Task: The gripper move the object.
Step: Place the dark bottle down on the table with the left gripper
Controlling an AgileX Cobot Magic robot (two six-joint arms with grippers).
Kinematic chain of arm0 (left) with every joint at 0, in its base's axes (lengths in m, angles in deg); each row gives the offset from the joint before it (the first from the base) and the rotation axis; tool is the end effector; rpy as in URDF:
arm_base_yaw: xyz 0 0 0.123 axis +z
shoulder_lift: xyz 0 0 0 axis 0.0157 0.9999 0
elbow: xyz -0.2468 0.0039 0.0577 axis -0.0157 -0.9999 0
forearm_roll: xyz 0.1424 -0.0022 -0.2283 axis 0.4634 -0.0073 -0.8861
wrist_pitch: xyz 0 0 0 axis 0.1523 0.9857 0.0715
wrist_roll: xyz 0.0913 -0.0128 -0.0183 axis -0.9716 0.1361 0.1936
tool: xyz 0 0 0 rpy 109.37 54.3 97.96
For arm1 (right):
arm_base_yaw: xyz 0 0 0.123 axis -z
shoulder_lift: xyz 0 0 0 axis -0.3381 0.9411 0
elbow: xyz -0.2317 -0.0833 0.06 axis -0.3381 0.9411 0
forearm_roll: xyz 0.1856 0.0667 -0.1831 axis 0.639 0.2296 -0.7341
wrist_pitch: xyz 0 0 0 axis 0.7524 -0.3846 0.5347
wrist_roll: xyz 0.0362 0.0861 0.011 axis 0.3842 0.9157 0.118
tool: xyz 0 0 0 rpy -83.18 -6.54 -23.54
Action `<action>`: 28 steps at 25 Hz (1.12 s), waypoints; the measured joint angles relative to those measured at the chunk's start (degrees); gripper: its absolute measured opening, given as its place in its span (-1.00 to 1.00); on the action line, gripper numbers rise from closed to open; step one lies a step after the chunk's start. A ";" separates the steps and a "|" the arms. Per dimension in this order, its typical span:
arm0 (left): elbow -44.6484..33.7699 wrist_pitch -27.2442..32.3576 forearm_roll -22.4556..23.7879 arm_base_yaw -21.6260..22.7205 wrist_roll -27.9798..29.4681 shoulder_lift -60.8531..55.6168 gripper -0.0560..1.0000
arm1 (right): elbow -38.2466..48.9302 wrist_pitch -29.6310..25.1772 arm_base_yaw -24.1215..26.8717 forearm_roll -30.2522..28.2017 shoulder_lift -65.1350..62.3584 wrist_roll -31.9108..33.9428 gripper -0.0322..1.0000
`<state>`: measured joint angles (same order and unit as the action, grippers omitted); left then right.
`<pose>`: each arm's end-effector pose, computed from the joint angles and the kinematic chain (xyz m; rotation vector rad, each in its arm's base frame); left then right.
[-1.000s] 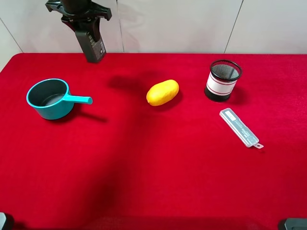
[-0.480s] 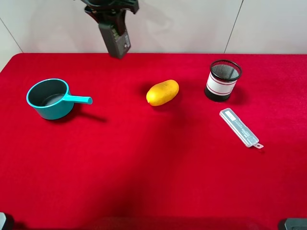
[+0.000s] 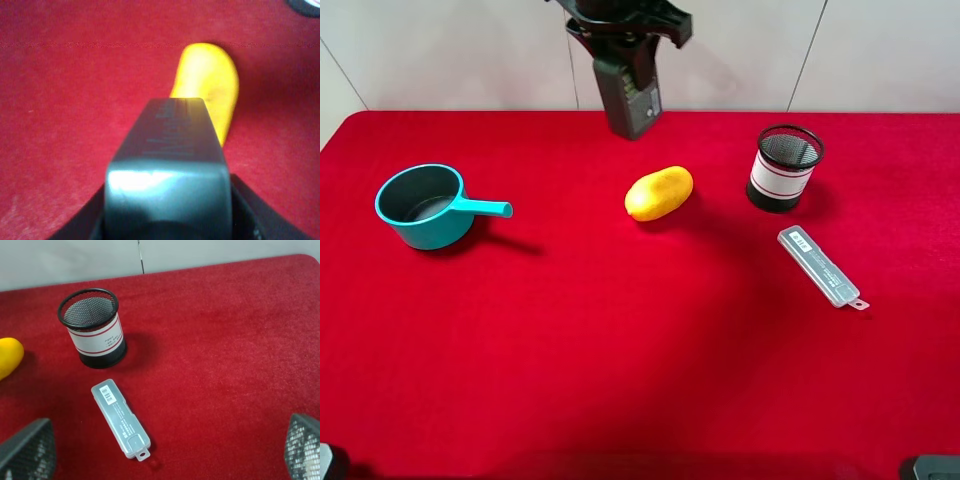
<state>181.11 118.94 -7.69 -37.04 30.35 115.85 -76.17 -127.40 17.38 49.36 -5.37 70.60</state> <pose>0.3692 -0.2855 0.2689 0.8770 2.5648 -0.1738 0.0448 -0.0018 0.2884 0.0752 2.0009 0.0468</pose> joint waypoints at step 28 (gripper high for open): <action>0.00 0.02 -0.15 -17.99 2.89 -0.09 -0.10 | 0.00 0.00 0.00 0.00 0.00 0.00 0.41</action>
<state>181.11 118.96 -7.84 -55.03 33.23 115.76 -76.17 -127.40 17.38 49.36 -5.37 70.60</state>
